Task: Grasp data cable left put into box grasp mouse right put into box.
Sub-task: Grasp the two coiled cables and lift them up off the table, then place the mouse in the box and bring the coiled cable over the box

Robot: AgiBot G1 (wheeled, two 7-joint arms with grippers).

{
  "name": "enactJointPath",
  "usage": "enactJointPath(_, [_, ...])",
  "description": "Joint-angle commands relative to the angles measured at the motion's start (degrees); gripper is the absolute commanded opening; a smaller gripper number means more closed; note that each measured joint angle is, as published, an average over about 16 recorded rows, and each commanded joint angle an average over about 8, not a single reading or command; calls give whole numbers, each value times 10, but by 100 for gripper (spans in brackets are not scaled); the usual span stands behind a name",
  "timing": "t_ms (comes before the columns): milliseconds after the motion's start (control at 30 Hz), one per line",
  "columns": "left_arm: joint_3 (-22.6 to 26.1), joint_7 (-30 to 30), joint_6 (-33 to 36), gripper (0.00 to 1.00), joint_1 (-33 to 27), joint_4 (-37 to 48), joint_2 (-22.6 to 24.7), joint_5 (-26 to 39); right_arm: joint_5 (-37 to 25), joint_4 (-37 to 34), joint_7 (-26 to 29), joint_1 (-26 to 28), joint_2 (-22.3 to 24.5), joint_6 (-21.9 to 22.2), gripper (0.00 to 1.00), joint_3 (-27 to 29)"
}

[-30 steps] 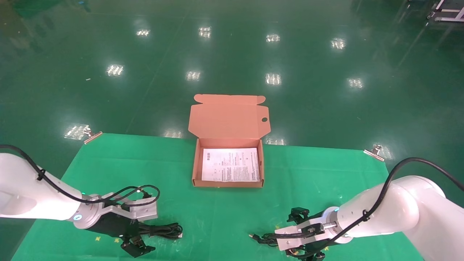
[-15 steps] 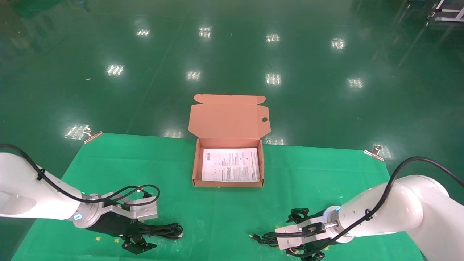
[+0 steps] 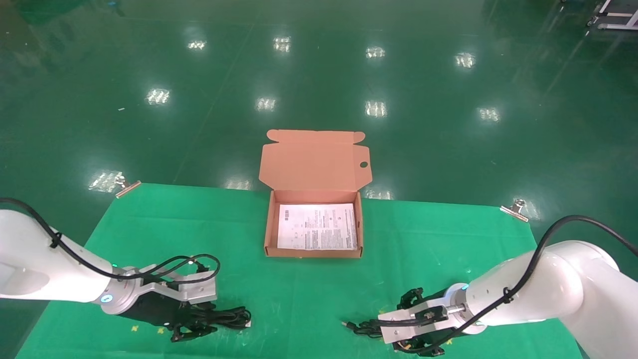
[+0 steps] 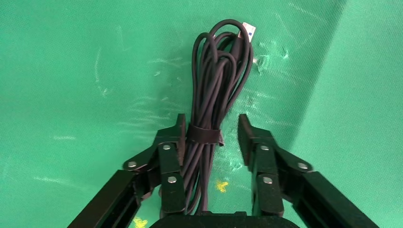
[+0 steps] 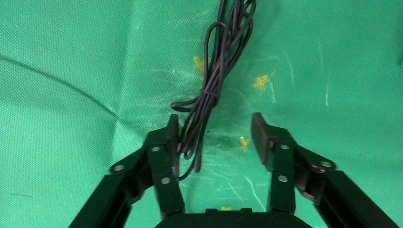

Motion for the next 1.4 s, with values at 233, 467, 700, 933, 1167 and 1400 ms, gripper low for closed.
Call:
enactJointPath(233, [0, 0, 0, 0, 0, -1, 0, 0, 1, 1, 0, 0, 0, 0, 0, 0])
enactJointPath(467, [0, 0, 1, 0, 0, -1, 0, 0, 1, 1, 0, 0, 0, -1, 0, 0])
enactJointPath(700, [-1, 1, 2, 0, -1, -2, -2, -1, 9, 6, 2, 6, 10, -1, 0, 8])
enactJointPath(933, [-7, 12, 13, 0, -19, -22, -22, -9, 38, 57, 21, 35, 65, -1, 0, 45])
enactJointPath(1167, [-16, 10, 15, 0, -51, -79, -54, -14, 43, 109, 60, 80, 101, 13, 0, 82])
enactJointPath(1400, [-28, -22, -1, 0, -74, -168, -78, -17, 50, 128, 86, 127, 85, 41, 0, 110])
